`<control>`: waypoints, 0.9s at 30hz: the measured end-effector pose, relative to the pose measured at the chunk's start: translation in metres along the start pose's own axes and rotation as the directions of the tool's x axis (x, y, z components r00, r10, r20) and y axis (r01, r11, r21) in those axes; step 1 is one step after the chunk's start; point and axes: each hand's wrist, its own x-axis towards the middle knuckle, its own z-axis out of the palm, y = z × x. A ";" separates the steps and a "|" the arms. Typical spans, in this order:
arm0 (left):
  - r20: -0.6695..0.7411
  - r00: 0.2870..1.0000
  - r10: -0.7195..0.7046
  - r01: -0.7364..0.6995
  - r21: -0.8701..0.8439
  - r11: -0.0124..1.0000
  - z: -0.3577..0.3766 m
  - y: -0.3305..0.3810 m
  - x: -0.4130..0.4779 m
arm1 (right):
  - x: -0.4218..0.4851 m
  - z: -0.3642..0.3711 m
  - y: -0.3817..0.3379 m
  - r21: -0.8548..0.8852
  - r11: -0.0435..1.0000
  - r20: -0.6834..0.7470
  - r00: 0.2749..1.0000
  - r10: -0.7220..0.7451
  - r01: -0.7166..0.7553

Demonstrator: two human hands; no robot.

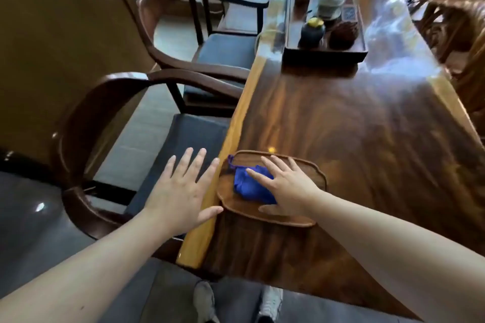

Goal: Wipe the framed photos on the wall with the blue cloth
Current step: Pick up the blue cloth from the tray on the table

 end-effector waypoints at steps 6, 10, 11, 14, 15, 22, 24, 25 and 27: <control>0.039 0.999 0.002 -0.003 0.014 1.000 0.028 0.009 -0.009 | 0.013 0.032 -0.001 0.016 1.000 -0.034 0.999 0.015 -0.015; 0.080 0.997 -0.008 0.007 0.015 1.000 0.031 0.009 -0.011 | 0.017 0.034 -0.004 -0.026 0.996 -0.110 0.991 0.083 -0.086; 0.093 0.995 -0.017 0.016 0.012 1.000 0.031 0.010 -0.011 | 0.018 0.032 -0.006 -0.019 0.997 -0.114 0.990 0.077 -0.079; 0.082 0.996 -0.037 0.037 0.005 0.999 0.027 0.007 -0.015 | 0.021 0.025 -0.011 -0.001 0.999 -0.120 0.992 0.038 -0.039; 0.075 0.996 -0.041 0.041 0.004 0.999 0.024 0.004 -0.017 | 0.021 0.020 -0.012 -0.004 1.000 -0.129 0.991 0.022 -0.023; -0.014 0.994 -0.112 0.112 0.039 0.993 -0.002 -0.042 -0.038 | 0.044 -0.049 -0.038 -0.038 0.992 -0.247 0.961 -0.123 0.118; -0.049 0.987 -0.150 0.153 0.060 0.986 -0.011 -0.065 -0.050 | 0.057 -0.078 -0.057 -0.080 0.983 -0.313 0.932 -0.183 0.166; -0.060 0.983 -0.171 0.175 0.072 0.982 -0.017 -0.077 -0.057 | 0.064 -0.094 -0.068 -0.102 0.978 -0.345 0.915 -0.209 0.185; -0.091 0.975 -0.201 0.210 0.095 0.973 -0.027 -0.104 -0.069 | 0.079 -0.125 -0.091 -0.166 0.964 -0.388 0.885 -0.259 0.209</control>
